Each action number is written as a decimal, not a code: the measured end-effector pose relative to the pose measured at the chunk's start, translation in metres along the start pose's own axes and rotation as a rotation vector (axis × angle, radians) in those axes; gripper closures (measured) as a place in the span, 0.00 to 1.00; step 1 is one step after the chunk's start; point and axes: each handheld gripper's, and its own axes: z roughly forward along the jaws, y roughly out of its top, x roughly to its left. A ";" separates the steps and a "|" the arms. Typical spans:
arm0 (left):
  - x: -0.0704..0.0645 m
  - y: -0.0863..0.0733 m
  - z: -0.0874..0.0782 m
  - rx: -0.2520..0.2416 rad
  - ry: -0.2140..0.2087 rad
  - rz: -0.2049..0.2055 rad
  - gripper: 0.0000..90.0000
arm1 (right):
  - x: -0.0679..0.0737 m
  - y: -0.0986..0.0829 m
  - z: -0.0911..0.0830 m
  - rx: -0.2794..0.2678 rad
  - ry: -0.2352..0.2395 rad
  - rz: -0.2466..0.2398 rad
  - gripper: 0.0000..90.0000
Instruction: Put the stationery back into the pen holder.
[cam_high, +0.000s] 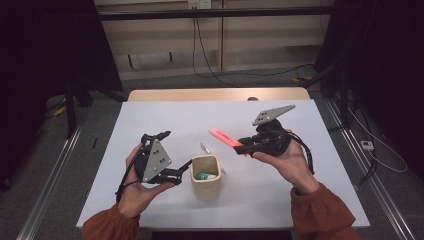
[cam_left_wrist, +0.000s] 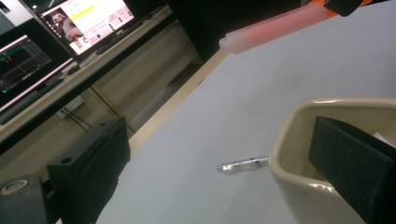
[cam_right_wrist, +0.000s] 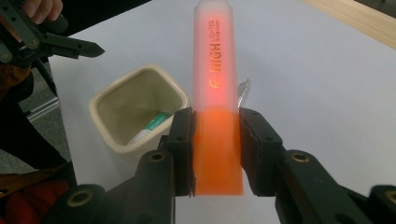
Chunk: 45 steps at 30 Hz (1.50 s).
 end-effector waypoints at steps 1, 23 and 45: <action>-0.001 0.001 0.001 -0.001 0.002 0.012 0.08 | 0.001 0.001 0.001 -0.001 0.002 0.001 0.76; -0.035 0.016 0.021 0.069 0.154 0.385 0.21 | 0.018 0.018 0.018 0.059 0.046 -0.067 0.76; -0.062 0.020 0.033 0.151 0.254 0.694 0.55 | 0.033 0.033 0.038 0.088 0.089 -0.108 0.76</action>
